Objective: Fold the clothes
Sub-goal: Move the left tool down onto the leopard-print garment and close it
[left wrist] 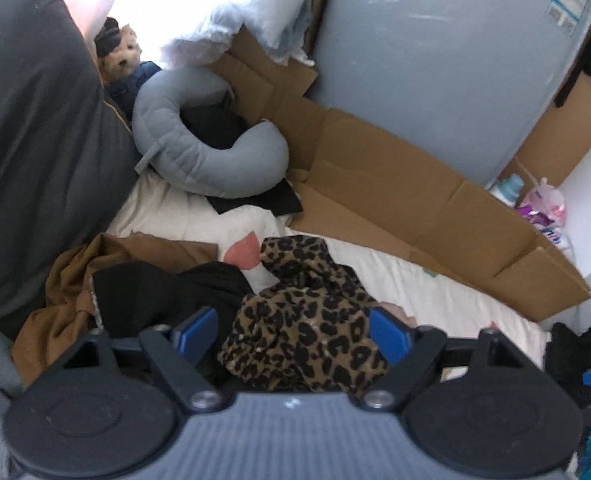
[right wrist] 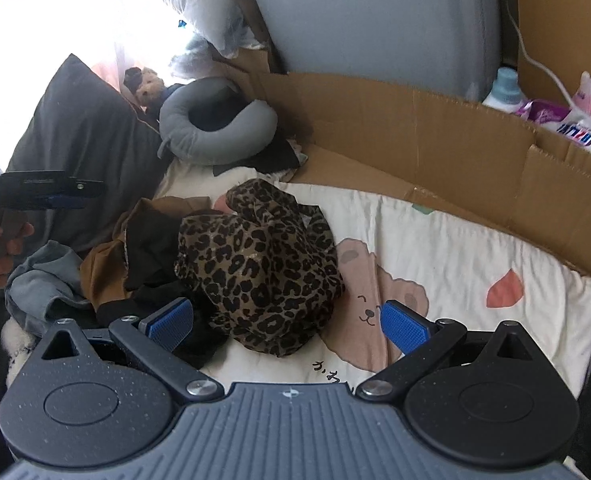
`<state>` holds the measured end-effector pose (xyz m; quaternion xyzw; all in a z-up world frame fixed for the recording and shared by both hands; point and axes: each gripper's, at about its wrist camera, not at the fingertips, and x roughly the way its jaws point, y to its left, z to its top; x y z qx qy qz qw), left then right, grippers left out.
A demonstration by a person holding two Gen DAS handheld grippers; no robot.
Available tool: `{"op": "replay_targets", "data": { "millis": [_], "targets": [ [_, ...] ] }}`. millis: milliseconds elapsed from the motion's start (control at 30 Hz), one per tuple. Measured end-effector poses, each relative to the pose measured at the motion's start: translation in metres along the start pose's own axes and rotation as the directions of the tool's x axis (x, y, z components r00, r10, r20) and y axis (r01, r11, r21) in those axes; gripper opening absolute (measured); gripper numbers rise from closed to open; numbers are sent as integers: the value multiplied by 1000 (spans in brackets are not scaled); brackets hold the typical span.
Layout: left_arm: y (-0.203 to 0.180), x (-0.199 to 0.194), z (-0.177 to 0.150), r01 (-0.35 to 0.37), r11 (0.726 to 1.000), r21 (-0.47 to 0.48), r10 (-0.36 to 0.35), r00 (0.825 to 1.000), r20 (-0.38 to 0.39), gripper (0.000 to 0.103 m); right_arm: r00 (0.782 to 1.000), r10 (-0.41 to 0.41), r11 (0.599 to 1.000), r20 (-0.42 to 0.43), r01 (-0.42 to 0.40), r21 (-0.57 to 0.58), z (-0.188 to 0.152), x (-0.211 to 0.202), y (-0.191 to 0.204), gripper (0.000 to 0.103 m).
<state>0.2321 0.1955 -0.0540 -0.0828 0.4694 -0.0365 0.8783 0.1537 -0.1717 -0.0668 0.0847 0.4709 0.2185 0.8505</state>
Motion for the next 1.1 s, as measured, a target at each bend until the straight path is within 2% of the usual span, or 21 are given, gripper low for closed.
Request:
{"op": "replay_targets", "data": {
  "millis": [133, 267, 433, 600, 667, 733, 767, 833, 867, 933, 1000, 1100],
  "targets": [
    [9, 31, -5, 20, 999, -25, -20, 1000, 12, 85, 1000, -26, 999, 4, 26, 19, -11, 17, -16, 103],
    [14, 63, -11, 28, 999, -35, -27, 1000, 16, 85, 1000, -12, 998, 27, 11, 61, -19, 26, -38, 102],
    [21, 104, -24, 32, 997, -68, -32, 999, -6, 86, 999, 8, 985, 45, -15, 173, -26, 39, -62, 102],
    [19, 132, -38, 13, 996, -83, -14, 1000, -15, 86, 996, 0, 985, 84, -15, 169, -36, 54, -65, 102],
    [17, 142, -44, 3, 996, -86, -4, 1000, -17, 82, 997, 6, 987, 80, -19, 158, -41, 61, -66, 102],
    [13, 147, -48, -12, 997, -73, 11, 1000, -13, 65, 997, -2, 988, 78, -10, 152, -46, 67, -67, 100],
    [12, 148, -50, -15, 997, -78, 15, 1000, -10, 60, 996, -11, 988, 83, -1, 154, -48, 69, -67, 98],
    [14, 148, -53, -16, 993, -114, 15, 1000, -7, 35, 996, -10, 988, 85, -4, 157, -52, 74, -70, 95],
    [15, 147, -55, -16, 991, -132, 15, 1000, -6, 31, 996, -12, 987, 92, -3, 158, -54, 75, -71, 95],
    [17, 147, -58, -15, 986, -168, 15, 1000, -3, 16, 994, -16, 987, 106, -1, 162, -57, 76, -72, 95],
    [19, 147, -62, -15, 979, -203, 15, 1000, 0, 7, 993, -25, 987, 117, 5, 162, -60, 77, -73, 95],
    [16, 141, -65, 14, 976, -216, -8, 1000, 29, 2, 993, -45, 986, 112, 27, 163, -61, 80, -73, 96]
  ]
}}
